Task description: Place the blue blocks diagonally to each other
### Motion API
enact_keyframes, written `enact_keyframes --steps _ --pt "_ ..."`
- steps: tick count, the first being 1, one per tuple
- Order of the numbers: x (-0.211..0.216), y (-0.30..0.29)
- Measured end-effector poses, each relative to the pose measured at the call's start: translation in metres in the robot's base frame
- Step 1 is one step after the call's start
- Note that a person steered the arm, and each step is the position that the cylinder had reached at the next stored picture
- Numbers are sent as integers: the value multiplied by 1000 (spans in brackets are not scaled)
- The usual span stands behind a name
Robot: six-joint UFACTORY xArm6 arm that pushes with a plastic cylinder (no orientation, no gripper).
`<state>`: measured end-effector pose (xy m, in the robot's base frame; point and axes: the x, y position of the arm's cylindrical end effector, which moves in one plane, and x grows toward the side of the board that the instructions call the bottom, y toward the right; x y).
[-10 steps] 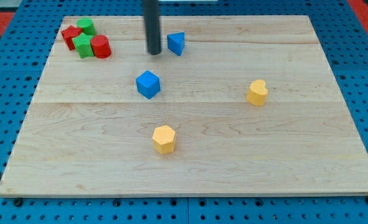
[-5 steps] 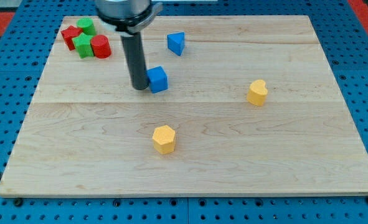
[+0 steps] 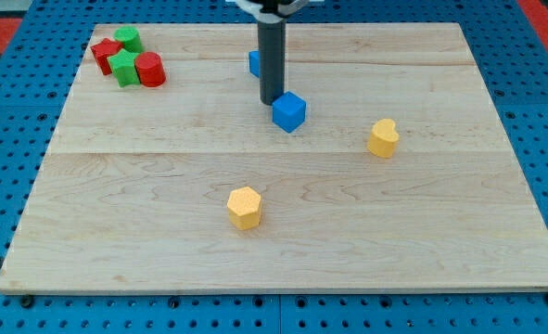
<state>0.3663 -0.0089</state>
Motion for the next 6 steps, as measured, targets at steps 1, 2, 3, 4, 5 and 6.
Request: enact_keyframes --steps 1,2,3,4,5,6 --pt "31 0" --pt "54 -16" --pt "82 -16" --pt "60 17" --pt "35 42" --pt "24 64"
